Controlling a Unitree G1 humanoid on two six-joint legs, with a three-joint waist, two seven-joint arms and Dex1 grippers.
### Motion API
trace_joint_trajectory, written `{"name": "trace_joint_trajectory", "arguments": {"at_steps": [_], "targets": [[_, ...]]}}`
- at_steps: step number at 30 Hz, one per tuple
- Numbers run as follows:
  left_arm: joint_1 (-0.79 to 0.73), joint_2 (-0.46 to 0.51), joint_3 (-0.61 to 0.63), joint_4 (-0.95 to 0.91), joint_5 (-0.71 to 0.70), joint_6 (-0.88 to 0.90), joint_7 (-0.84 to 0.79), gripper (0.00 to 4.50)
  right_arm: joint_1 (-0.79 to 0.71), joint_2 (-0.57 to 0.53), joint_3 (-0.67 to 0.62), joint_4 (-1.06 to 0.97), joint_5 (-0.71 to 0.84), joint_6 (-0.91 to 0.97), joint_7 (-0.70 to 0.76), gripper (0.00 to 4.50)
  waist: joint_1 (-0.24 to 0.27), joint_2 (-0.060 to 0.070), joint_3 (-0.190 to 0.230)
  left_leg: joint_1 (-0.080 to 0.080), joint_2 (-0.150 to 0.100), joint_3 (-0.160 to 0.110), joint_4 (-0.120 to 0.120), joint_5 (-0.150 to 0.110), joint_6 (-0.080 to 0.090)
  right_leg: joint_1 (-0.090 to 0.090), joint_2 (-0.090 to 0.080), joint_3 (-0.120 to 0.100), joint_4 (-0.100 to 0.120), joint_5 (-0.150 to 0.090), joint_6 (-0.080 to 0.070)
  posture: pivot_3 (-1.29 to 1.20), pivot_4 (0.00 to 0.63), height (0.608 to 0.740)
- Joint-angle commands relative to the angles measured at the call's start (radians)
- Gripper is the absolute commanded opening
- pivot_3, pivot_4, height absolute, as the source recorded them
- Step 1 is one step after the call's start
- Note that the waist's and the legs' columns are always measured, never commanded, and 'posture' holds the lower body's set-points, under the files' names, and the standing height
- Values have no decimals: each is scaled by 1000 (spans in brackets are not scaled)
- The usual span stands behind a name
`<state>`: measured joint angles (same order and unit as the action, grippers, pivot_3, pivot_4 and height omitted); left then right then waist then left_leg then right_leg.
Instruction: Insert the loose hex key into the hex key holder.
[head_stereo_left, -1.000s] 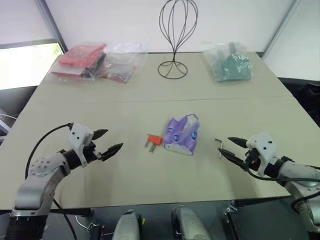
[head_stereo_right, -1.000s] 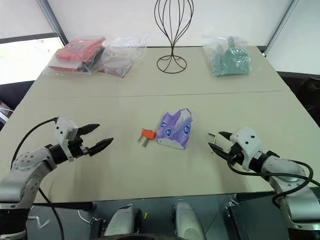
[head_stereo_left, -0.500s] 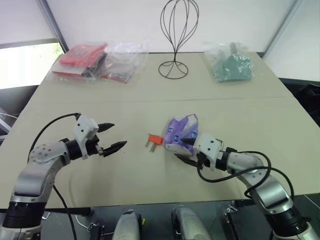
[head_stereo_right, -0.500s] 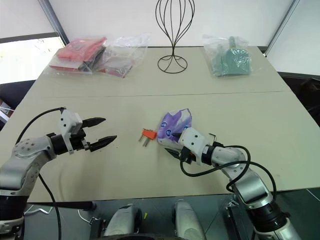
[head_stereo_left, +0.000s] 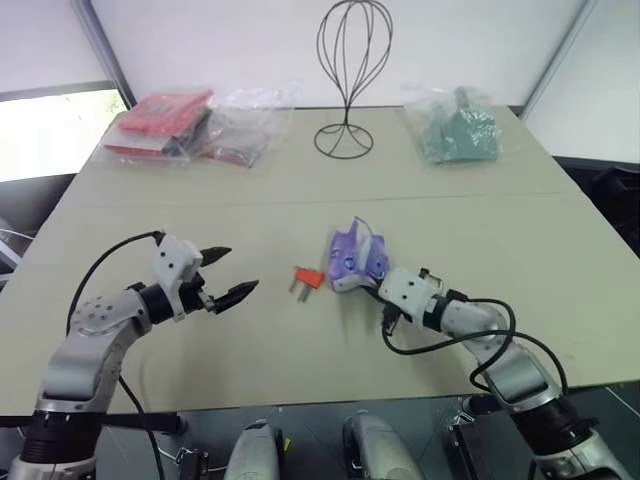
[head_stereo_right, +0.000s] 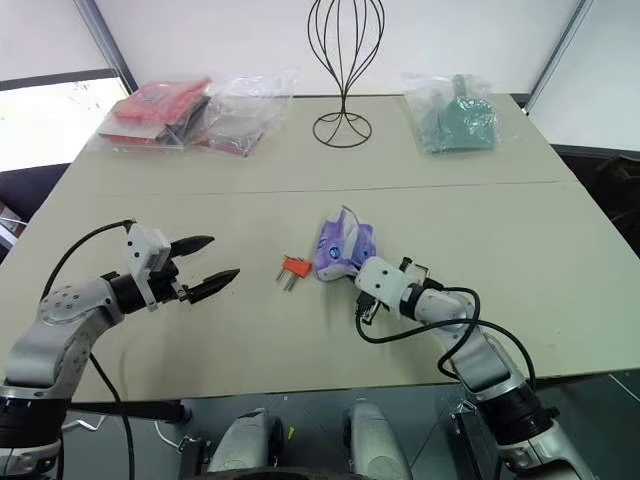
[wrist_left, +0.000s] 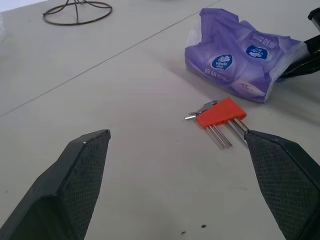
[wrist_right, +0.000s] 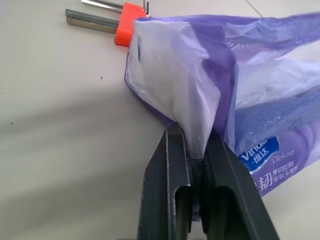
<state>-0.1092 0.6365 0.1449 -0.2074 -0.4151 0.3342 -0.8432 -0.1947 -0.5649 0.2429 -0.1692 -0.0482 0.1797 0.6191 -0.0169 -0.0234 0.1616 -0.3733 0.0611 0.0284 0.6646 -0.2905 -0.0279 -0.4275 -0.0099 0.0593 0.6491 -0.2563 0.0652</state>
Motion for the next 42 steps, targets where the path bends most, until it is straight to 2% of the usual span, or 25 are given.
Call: {"name": "trace_joint_trajectory", "arguments": {"at_steps": [1,3,6,8,11,21,22,23,28,30,33,35,40,42], "targets": [[-7,1,0,8,13,-30,0,4500,-5,24,-64,-56,40,-11,-17,30,0,0,0,0,0,0,0,0,0,0,0,0,0,0,0,0,150,740],[-10,0,-2,17,17,-36,-2,4500,-12,44,-104,-68,57,-1,-45,30,0,0,0,0,0,0,0,0,0,0,0,0,0,0,0,0,150,740],[-14,-2,-3,28,20,-43,-4,4500,-71,57,-260,-18,35,41,-196,30,0,1,1,0,0,0,0,0,0,0,0,0,0,0,0,0,150,740],[-16,-5,-7,32,23,-47,-3,4500,-86,35,-341,29,25,43,-250,30,3,1,1,0,-1,1,0,0,0,0,-1,1,0,0,0,0,150,740],[-20,-14,-26,36,26,-50,-7,4500,-90,-54,-440,183,-30,85,-332,30,10,1,1,0,-1,1,1,0,0,0,-1,1,-1,0,0,0,150,740],[-42,-29,-56,57,44,-71,-9,4500,-120,-87,-464,312,16,222,-300,30,-33,3,2,1,-1,2,-2,-1,2,-1,1,7,0,0,1,0,150,740],[-41,-29,-57,55,44,-71,-8,4500,-121,-96,-466,320,17,229,-293,768,-33,3,2,1,-1,3,-2,-1,2,-1,1,7,0,0,1,0,150,740],[-39,-30,-57,53,44,-71,-6,4500,-123,-101,-471,328,16,224,-297,1106,-32,3,2,1,-1,3,-2,-1,2,-1,1,7,0,0,1,0,150,740],[-28,-33,-59,41,44,-69,1,4500,-133,-137,-475,368,-26,189,-351,3723,-28,3,2,0,-2,3,-2,-1,2,-1,0,8,0,0,1,0,150,740],[-26,-34,-59,40,44,-70,4,4500,-130,-153,-472,380,-43,183,-368,4476,-27,3,2,0,-2,4,-2,-1,2,-1,0,8,-1,0,2,0,150,740],[-30,-32,-56,46,45,-70,5,4500,-108,-172,-479,359,-56,192,-386,4476,-27,3,2,0,-2,4,-2,-1,2,-2,0,8,-1,0,2,0,150,740],[-33,-29,-53,52,45,-71,2,4500,-67,-190,-484,273,-50,212,-353,4476,-26,3,2,0,-2,4,-2,-1,2,-2,0,8,-1,0,2,0,150,740],[-49,-19,-54,82,47,-73,-14,4500,111,-274,-466,-52,11,299,-142,4476,-27,3,3,0,-2,3,-3,-1,2,-2,0,8,-1,-1,3,0,150,740],[-57,-19,-60,96,50,-76,-22,4500,147,-273,-488,-130,71,341,-87,4476,-28,2,3,0,-2,4,-3,-1,2,-2,0,8,0,-1,3,0,150,740]]}}
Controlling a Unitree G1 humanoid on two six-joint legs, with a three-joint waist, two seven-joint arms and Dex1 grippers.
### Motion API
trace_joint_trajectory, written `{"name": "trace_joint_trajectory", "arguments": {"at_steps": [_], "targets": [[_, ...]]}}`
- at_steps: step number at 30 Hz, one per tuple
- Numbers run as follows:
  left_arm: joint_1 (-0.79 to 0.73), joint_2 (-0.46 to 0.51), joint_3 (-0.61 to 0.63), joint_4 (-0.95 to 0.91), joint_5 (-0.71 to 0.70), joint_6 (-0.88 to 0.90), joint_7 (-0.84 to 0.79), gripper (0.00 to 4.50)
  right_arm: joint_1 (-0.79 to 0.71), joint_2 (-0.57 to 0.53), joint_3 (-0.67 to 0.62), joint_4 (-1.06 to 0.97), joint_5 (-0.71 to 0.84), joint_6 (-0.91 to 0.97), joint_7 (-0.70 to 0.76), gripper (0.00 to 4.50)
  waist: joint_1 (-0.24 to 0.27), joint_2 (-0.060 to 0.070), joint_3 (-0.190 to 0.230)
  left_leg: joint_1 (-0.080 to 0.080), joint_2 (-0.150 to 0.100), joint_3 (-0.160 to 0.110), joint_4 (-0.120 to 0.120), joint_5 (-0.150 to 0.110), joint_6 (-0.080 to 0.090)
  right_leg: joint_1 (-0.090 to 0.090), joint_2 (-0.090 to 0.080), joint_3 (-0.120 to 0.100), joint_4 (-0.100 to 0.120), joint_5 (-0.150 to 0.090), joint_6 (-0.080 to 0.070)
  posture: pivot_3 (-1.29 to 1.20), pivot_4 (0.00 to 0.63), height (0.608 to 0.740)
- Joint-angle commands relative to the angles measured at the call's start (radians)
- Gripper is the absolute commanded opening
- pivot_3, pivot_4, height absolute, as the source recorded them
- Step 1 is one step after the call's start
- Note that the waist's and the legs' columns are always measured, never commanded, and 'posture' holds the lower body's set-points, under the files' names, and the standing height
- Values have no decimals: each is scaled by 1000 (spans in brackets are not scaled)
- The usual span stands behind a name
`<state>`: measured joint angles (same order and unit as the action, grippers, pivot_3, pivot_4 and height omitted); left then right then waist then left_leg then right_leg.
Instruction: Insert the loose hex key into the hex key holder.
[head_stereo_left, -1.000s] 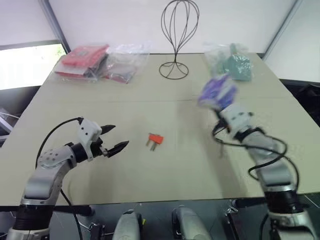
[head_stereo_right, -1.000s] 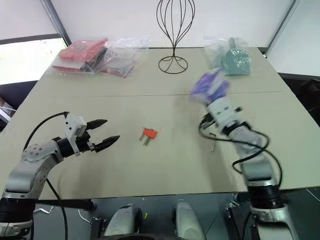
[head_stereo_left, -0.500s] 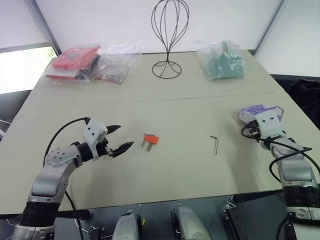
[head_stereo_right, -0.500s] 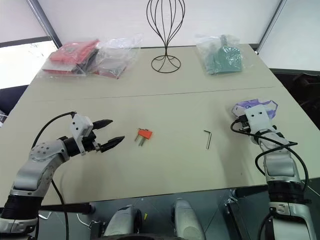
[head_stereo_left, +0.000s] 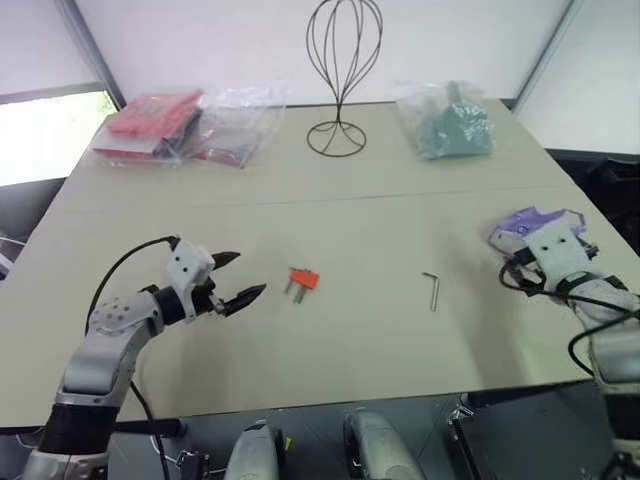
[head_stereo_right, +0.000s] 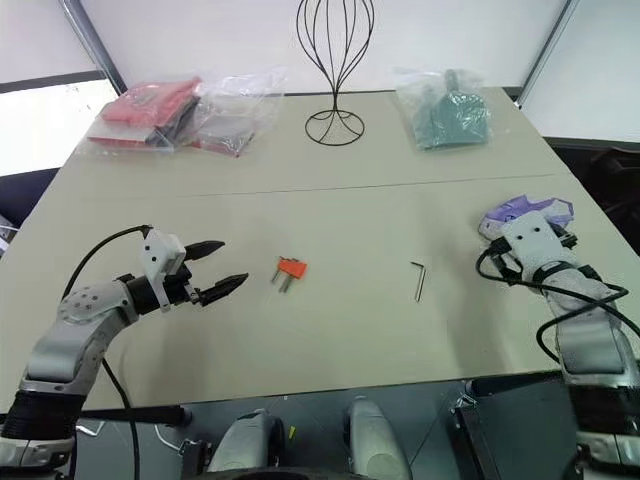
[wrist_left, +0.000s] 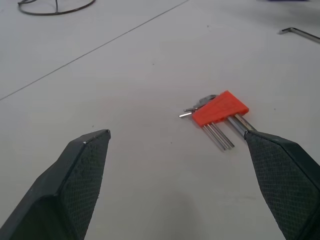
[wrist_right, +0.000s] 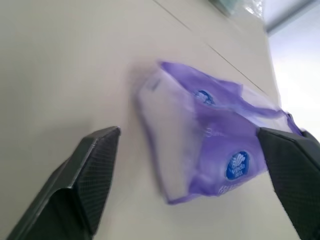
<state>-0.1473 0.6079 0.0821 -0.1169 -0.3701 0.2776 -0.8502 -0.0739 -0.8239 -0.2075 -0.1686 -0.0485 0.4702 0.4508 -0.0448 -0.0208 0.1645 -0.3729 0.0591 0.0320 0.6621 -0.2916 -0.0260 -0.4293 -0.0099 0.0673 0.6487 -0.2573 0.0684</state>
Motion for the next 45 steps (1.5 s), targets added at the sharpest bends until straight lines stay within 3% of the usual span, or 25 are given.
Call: {"name": "trace_joint_trajectory", "arguments": {"at_steps": [1,4,9,15,21,38,41,45], "targets": [[-25,9,-1,13,7,-23,-20,4500,26,10,-56,-171,127,73,103,4476,-1,-1,1,0,0,0,0,0,0,0,0,0,0,0,0,0,150,740],[-42,2,0,25,-1,-16,-26,4500,-17,84,-41,-244,251,108,152,4476,-1,-2,1,1,0,0,1,0,0,0,0,0,1,0,0,0,150,740],[-48,10,8,15,-24,9,-46,4500,-106,153,93,-247,290,90,199,4476,1,-2,1,0,0,0,1,0,0,0,0,0,1,0,-1,0,150,740],[-17,116,67,-85,-124,123,-129,4500,-288,331,355,0,245,-68,294,4476,-4,-5,3,-1,1,0,0,0,0,-2,0,0,0,0,-1,0,150,740],[11,158,107,-147,-173,196,-123,4500,-380,434,477,232,177,-234,348,4476,5,-3,5,-2,1,1,0,0,0,-3,0,-1,0,0,0,0,150,740],[73,160,117,-190,-156,199,-81,4500,-465,564,518,478,91,-357,342,4476,-1,-3,6,-2,2,2,0,0,0,-3,0,0,1,0,-1,0,150,740],[74,155,114,-190,-150,193,-69,4500,-462,568,530,499,74,-378,352,3660,0,-3,6,-2,2,2,0,0,0,-3,0,0,1,0,-1,0,150,740],[78,149,112,-189,-142,184,-58,4500,-457,575,534,502,67,-385,355,1497,0,-3,6,-1,2,2,0,0,0,-3,0,0,1,0,-1,0,150,740]]}}
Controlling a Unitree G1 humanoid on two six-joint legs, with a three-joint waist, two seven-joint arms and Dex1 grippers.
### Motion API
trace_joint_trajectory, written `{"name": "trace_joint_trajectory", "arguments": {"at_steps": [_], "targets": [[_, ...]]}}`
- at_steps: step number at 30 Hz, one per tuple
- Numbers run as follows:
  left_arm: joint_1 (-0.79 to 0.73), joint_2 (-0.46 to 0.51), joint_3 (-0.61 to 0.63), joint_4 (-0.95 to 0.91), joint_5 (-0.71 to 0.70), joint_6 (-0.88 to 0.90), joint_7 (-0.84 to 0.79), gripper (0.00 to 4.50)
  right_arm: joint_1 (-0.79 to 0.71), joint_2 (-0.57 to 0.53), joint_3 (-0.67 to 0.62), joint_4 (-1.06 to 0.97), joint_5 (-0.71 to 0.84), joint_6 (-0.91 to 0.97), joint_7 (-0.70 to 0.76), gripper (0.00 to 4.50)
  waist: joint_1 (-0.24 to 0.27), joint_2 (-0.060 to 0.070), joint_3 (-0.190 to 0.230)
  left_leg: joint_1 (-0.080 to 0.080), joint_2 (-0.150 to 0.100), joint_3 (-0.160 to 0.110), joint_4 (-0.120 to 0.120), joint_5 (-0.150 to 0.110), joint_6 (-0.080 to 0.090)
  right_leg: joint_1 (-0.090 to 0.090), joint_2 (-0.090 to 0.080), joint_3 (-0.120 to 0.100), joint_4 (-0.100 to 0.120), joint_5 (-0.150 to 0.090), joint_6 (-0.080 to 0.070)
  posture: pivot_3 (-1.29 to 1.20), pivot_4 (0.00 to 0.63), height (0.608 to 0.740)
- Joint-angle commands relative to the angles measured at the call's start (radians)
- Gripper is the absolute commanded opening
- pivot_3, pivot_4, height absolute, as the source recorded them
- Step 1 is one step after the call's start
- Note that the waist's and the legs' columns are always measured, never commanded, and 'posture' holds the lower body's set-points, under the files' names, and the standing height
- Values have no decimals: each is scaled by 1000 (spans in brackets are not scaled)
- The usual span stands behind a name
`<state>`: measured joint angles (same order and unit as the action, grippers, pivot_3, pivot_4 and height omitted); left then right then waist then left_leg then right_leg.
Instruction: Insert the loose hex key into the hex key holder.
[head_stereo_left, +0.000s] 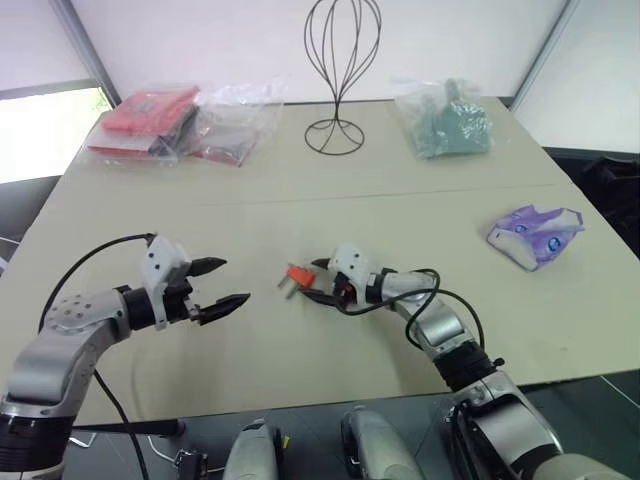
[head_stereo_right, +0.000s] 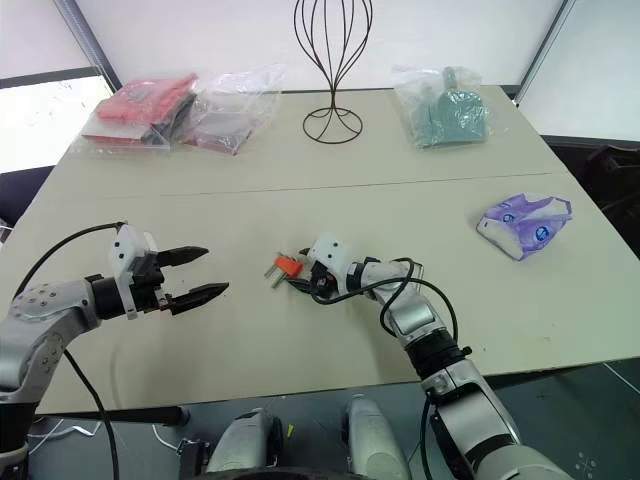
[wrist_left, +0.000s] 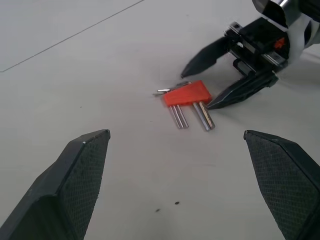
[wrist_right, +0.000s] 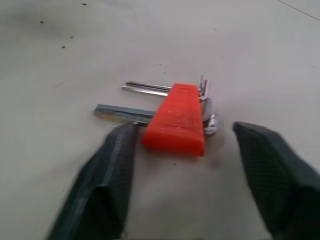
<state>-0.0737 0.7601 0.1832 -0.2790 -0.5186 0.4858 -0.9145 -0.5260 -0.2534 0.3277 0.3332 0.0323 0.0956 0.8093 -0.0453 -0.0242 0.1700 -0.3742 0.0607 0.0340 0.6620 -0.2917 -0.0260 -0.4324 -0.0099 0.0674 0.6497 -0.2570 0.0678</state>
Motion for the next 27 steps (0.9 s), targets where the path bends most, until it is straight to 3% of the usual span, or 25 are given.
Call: {"name": "trace_joint_trajectory", "arguments": {"at_steps": [1,9,13,15,19,24,27], "targets": [[5,-4,9,-26,11,-29,8,4500,-4,6,1,0,-16,-12,-4,1020,0,0,0,0,0,0,0,0,0,0,0,0,0,0,0,0,150,740],[-6,-17,0,-11,25,-45,11,4500,1,-6,-2,-27,-39,-24,-15,1004,0,0,0,0,0,0,0,0,0,0,0,0,0,0,0,0,150,740],[-38,-23,-3,14,13,-36,-3,4500,-26,-50,-17,-86,-71,-115,-20,1004,3,0,0,0,0,0,0,0,0,0,0,0,0,0,0,0,150,740],[-87,-10,-1,56,-22,-5,-49,4500,-66,-131,-38,-158,-121,-254,-22,1004,4,1,1,-1,-1,0,1,0,0,0,0,0,0,0,0,0,150,740],[-219,-3,-15,164,-60,32,-124,4500,-144,-252,-46,-139,-297,-589,-171,1004,-1,0,5,-1,-2,0,1,0,0,-1,-1,0,0,0,0,0,150,740],[-431,-37,-58,311,-119,111,-229,4500,-198,-323,-64,-75,-367,-762,-250,1004,0,0,5,-1,-1,-1,-1,0,0,-1,1,0,0,2,3,0,150,740],[-562,-120,-87,440,-120,111,-253,4500,-214,-344,-55,-41,-423,-827,-283,1004,2,-1,5,-2,-2,0,-1,0,0,-1,0,0,0,2,4,0,150,740]]}}
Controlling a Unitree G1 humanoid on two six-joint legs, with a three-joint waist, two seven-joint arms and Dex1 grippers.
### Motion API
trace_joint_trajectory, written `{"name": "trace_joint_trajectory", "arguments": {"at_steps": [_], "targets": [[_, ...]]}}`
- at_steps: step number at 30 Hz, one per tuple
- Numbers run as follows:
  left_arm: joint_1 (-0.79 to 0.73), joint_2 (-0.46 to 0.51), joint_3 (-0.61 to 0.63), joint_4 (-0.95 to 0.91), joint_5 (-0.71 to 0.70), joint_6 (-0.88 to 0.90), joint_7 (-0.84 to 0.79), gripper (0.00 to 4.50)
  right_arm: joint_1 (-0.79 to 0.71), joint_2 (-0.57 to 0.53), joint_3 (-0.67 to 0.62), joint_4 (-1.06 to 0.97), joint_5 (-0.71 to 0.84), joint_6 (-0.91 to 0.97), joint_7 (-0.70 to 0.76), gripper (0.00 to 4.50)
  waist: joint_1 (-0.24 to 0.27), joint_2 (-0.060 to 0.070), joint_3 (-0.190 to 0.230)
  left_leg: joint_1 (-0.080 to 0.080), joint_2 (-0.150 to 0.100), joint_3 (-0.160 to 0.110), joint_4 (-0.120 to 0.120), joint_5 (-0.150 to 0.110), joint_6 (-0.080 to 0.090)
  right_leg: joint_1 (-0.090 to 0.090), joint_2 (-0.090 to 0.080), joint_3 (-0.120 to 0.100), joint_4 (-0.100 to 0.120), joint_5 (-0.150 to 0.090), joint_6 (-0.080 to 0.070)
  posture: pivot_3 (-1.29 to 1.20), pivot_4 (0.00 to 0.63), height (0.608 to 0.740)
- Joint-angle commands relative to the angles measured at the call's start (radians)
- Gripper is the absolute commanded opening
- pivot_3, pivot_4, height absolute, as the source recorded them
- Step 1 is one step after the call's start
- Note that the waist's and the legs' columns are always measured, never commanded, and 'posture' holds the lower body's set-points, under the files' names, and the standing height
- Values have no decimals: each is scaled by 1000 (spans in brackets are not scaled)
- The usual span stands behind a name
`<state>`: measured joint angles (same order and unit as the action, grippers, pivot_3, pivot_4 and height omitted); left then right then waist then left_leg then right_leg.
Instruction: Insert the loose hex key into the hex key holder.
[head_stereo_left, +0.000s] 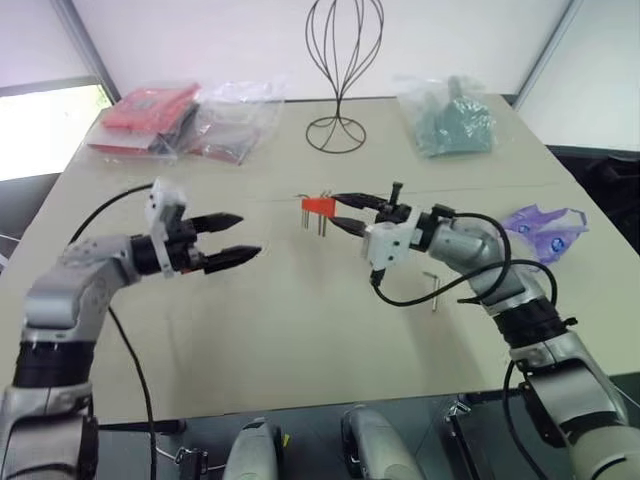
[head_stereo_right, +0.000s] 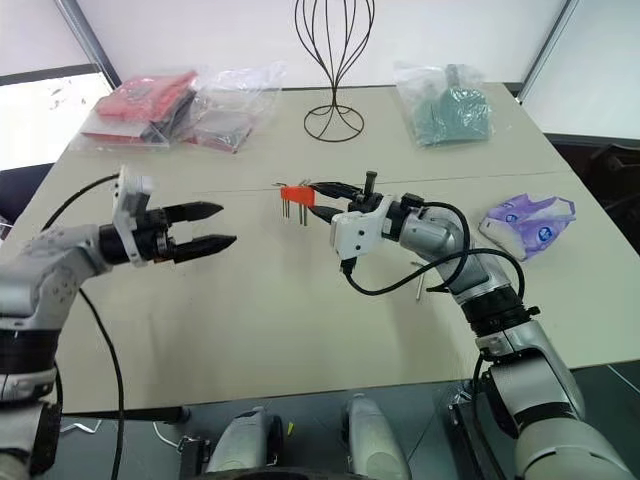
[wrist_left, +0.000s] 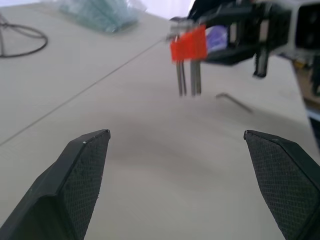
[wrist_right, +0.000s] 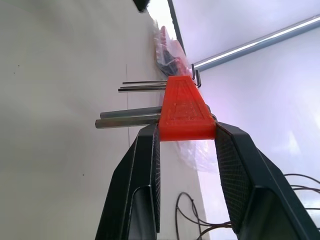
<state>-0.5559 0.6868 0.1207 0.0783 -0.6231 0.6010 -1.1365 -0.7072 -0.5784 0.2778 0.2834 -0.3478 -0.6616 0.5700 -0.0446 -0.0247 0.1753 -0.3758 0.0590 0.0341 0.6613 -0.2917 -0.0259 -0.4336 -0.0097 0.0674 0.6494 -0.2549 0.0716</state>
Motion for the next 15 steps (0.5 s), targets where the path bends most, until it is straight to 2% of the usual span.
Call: {"name": "trace_joint_trajectory", "arguments": {"at_steps": [1,7,15], "targets": [[-103,-64,-32,111,-7,-10,-41,4500,-35,-19,-6,15,-56,-85,-58,1004,1,-1,0,-1,0,0,0,0,0,0,0,0,0,0,0,0,150,740],[-188,-130,-105,249,78,-104,-106,4500,-15,-9,-11,10,-68,-81,-84,1004,-3,-1,1,-1,0,0,0,-1,2,-1,0,1,0,0,1,0,150,740],[-273,-206,-121,383,124,-180,-153,4500,34,-8,-5,-79,-74,-38,-79,1004,1,-1,1,-1,-1,0,1,-1,2,-1,0,1,0,0,1,0,150,740]]}}
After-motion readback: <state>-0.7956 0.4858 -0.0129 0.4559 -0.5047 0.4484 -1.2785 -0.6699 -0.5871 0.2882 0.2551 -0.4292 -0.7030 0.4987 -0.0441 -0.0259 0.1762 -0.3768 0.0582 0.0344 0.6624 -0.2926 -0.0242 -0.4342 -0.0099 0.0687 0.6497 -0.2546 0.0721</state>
